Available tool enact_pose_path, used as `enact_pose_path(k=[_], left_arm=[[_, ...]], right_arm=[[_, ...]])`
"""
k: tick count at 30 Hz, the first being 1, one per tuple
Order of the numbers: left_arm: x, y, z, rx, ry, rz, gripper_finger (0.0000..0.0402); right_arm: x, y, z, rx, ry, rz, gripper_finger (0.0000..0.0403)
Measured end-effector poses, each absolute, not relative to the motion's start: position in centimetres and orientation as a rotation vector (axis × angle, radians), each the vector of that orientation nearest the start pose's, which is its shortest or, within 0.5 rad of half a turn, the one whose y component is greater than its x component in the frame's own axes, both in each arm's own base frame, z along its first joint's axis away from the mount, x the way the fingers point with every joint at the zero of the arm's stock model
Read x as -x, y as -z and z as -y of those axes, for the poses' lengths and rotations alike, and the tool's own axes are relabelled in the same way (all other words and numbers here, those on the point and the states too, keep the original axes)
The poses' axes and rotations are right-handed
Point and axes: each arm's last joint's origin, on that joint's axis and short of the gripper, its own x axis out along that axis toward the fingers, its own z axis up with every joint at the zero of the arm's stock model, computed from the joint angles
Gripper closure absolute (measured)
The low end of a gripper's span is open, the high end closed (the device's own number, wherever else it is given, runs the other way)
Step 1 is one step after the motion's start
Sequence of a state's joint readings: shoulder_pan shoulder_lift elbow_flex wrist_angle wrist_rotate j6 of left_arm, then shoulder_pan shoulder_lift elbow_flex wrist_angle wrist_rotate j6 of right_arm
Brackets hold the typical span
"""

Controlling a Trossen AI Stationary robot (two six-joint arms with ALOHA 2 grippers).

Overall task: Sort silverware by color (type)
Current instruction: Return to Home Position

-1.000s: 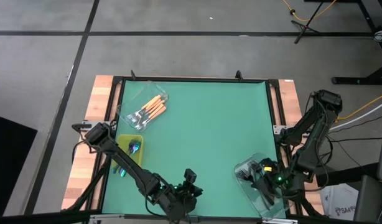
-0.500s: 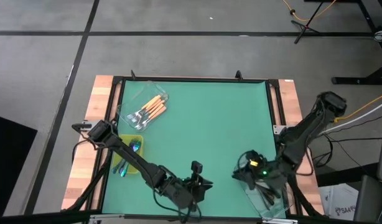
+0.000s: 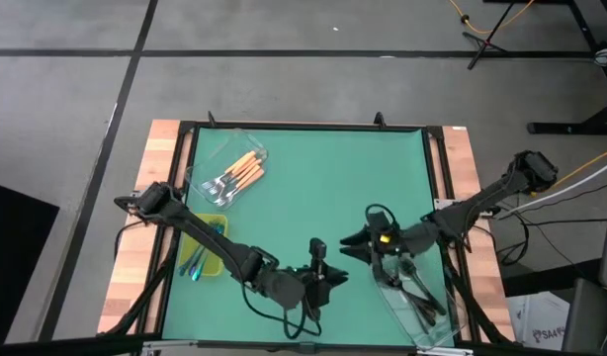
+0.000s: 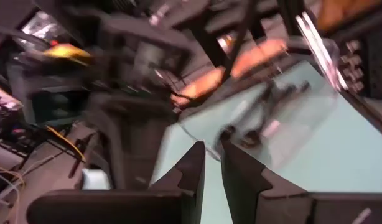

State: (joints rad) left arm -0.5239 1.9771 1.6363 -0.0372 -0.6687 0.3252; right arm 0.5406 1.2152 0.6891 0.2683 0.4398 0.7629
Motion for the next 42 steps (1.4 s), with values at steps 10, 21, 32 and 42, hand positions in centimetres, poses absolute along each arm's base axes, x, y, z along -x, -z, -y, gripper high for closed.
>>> enact_pose_path(k=[10, 21, 32, 42], left_arm=[[-35.1, -38.0, 16.6, -0.521, -0.13, -0.309, 0.0356], [-23.8, -47.5, 9.2, -0.379, -0.206, -0.202, 0.0356], [-10.5, -49.8, 2.8, -0.162, -0.23, -0.211, 0.0356], [-5.1, -46.4, 0.4, -0.024, -0.266, -0.301, 0.0356]], right_arm=[[-22.6, -29.3, -8.2, -0.581, -0.164, -0.108, 0.0278], [-15.5, -35.3, -3.2, -0.479, -0.111, 0.218, 0.0278], [-6.8, -36.6, -0.6, -0.508, -0.032, 0.369, 0.0278], [-1.9, -34.9, 0.6, -0.517, 0.048, 0.363, 0.0278]])
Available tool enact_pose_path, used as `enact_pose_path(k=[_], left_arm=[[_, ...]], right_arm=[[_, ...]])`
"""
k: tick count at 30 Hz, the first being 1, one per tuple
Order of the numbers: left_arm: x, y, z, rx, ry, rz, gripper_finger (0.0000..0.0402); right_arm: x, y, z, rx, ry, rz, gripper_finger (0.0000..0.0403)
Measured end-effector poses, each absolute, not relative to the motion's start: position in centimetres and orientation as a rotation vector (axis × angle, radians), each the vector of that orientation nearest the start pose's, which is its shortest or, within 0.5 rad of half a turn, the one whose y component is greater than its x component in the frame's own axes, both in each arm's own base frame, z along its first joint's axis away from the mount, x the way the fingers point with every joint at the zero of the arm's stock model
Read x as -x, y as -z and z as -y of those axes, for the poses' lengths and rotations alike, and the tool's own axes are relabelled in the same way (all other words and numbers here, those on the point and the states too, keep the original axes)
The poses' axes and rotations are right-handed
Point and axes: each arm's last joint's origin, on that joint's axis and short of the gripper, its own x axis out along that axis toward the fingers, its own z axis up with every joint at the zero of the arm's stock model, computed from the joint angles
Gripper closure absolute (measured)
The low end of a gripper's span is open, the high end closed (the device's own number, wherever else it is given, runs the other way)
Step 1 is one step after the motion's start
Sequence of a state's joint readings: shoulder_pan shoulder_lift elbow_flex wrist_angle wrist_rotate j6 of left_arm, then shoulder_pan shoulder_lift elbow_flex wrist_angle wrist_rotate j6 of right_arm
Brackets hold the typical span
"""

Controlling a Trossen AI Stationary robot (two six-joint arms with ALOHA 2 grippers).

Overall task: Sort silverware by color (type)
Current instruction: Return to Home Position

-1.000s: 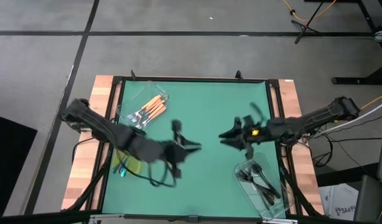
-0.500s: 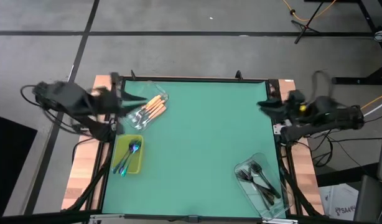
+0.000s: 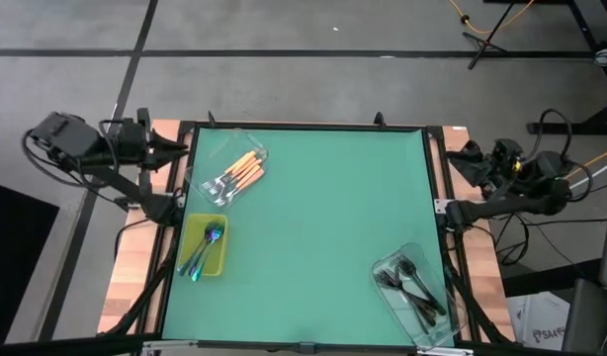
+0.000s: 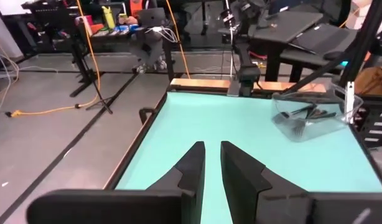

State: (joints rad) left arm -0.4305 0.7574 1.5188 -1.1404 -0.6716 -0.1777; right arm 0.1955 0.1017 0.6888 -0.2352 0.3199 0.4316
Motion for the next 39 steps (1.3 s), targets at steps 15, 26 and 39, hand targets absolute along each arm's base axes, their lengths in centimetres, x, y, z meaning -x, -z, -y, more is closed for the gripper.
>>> enact_pose_path(k=[15, 26, 39], left_arm=[[-4.5, -34.8, -0.1, 0.028, -0.313, -0.194, 0.0356], [-3.7, -28.3, -0.4, 0.113, -0.298, -0.034, 0.0356], [-6.9, -24.0, 1.1, 0.018, -0.255, 0.156, 0.0356]], right_arm=[[-0.1, -33.4, 1.2, -0.525, 0.159, 0.327, 0.0278], [-0.2, -32.9, 1.1, -0.509, 0.159, 0.277, 0.0278], [-0.9, -31.9, 1.0, -0.517, 0.165, 0.227, 0.0278]])
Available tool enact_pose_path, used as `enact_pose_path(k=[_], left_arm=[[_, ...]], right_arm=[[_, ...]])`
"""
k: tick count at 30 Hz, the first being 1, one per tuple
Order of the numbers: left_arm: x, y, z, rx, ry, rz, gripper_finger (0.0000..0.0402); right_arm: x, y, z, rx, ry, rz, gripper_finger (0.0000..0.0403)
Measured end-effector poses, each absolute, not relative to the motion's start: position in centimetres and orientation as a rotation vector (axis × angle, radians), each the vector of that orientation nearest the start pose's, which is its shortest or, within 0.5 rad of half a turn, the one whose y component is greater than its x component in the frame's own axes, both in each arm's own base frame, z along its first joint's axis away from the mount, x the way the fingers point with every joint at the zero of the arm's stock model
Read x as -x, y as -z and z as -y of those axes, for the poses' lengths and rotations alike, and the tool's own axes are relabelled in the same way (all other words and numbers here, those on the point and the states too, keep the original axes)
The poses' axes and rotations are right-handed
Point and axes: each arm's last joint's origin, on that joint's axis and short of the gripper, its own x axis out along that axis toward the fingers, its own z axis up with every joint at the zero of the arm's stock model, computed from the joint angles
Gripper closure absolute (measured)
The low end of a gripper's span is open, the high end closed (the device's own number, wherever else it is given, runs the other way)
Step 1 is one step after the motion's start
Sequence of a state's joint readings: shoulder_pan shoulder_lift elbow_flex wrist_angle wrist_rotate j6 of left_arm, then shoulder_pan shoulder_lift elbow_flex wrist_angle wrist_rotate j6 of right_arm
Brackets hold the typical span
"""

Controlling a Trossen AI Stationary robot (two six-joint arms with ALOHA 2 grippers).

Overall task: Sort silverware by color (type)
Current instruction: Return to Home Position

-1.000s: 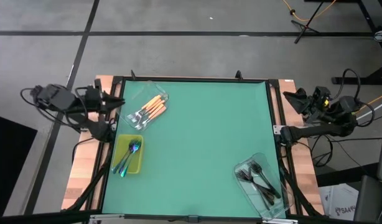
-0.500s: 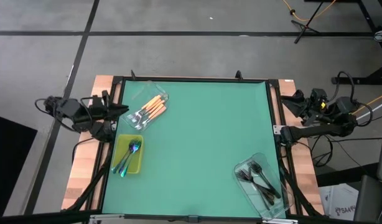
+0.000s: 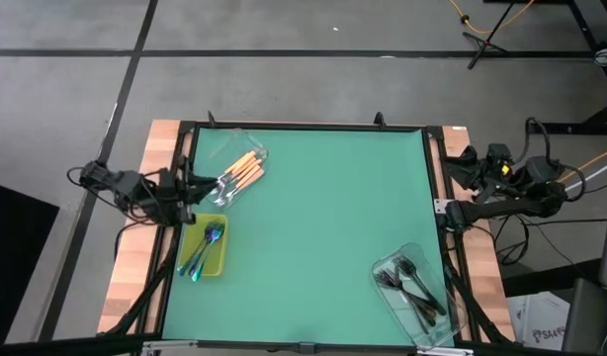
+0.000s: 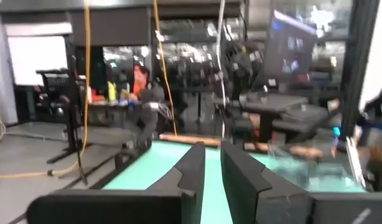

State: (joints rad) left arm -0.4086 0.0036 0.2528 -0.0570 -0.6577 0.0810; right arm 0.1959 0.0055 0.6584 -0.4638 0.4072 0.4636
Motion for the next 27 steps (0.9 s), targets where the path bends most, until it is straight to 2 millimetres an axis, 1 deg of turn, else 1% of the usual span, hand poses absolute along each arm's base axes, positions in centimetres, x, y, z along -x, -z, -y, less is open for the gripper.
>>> enact_pose_path(k=[2, 4, 7, 15, 19, 21, 27], left_arm=[[-7.2, -23.6, 1.1, 0.033, -0.257, 0.183, 0.0356], [-7.7, -22.6, 1.2, 0.036, -0.236, 0.186, 0.0356], [-8.1, -21.9, 1.1, 0.042, -0.234, 0.219, 0.0356], [-9.0, -20.0, 0.4, 0.052, -0.235, 0.202, 0.0356], [-9.3, -19.2, -0.1, 0.052, -0.239, 0.237, 0.0356], [-9.4, -18.6, -0.2, 0.062, -0.228, 0.217, 0.0356], [-9.5, -18.2, -0.6, 0.068, -0.196, 0.182, 0.0356]], right_arm=[[-0.9, -31.9, 1.0, -0.515, 0.166, 0.222, 0.0278], [-0.9, -31.9, 1.0, -0.516, 0.167, 0.224, 0.0278], [-0.9, -31.9, 1.0, -0.516, 0.166, 0.223, 0.0278], [-0.9, -31.9, 1.0, -0.519, 0.165, 0.224, 0.0278], [-0.9, -31.9, 1.0, -0.519, 0.165, 0.225, 0.0278], [-0.9, -31.9, 1.0, -0.519, 0.165, 0.225, 0.0278], [-0.9, -31.8, 1.0, -0.517, 0.159, 0.218, 0.0278]])
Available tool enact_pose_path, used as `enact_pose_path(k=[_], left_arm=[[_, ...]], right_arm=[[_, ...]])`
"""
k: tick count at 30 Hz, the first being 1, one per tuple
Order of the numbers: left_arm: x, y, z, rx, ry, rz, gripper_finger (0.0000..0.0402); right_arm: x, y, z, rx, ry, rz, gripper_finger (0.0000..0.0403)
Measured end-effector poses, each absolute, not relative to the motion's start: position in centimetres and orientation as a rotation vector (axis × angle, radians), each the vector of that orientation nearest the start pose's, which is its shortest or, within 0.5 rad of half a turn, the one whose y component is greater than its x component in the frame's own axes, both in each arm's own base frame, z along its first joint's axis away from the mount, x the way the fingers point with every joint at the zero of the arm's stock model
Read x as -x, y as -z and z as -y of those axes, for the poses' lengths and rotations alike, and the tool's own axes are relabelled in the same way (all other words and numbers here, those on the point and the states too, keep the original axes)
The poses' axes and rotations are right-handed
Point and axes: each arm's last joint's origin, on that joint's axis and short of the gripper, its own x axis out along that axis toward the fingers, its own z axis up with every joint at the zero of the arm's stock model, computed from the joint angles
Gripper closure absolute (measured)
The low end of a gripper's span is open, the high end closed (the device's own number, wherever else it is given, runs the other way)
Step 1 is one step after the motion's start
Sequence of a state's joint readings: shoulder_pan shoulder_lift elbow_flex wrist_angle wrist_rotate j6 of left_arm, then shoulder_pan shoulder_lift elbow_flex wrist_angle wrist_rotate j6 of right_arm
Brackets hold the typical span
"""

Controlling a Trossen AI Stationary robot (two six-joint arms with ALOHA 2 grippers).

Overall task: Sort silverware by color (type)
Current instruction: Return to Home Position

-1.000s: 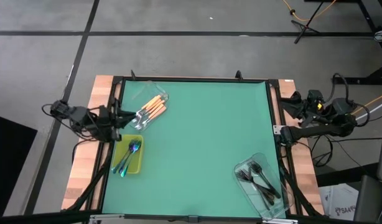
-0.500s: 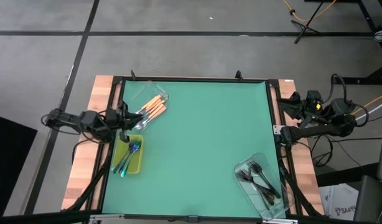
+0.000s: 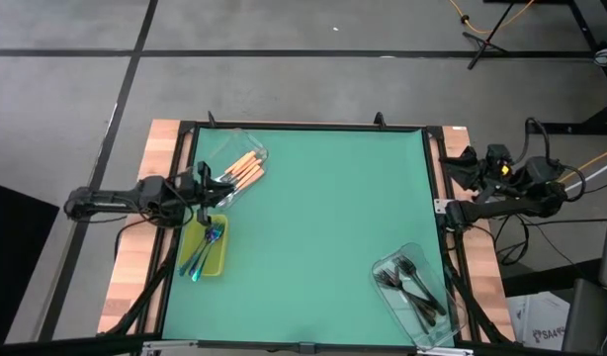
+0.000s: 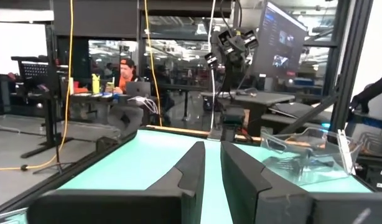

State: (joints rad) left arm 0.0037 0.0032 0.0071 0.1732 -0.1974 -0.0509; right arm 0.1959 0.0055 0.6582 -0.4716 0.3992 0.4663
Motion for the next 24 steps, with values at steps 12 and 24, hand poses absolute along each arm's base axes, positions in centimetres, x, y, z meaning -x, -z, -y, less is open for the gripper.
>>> enact_pose_path(k=[12, 24], left_arm=[[-9.7, -17.1, -0.8, 0.072, -0.218, 0.063, 0.0356], [-9.7, -17.0, -0.8, 0.073, -0.227, 0.056, 0.0356]], right_arm=[[-2.3, -29.3, 0.7, -0.45, 0.191, 0.059, 0.0278], [-5.4, -25.2, -0.1, -0.407, 0.155, 0.001, 0.0278]])
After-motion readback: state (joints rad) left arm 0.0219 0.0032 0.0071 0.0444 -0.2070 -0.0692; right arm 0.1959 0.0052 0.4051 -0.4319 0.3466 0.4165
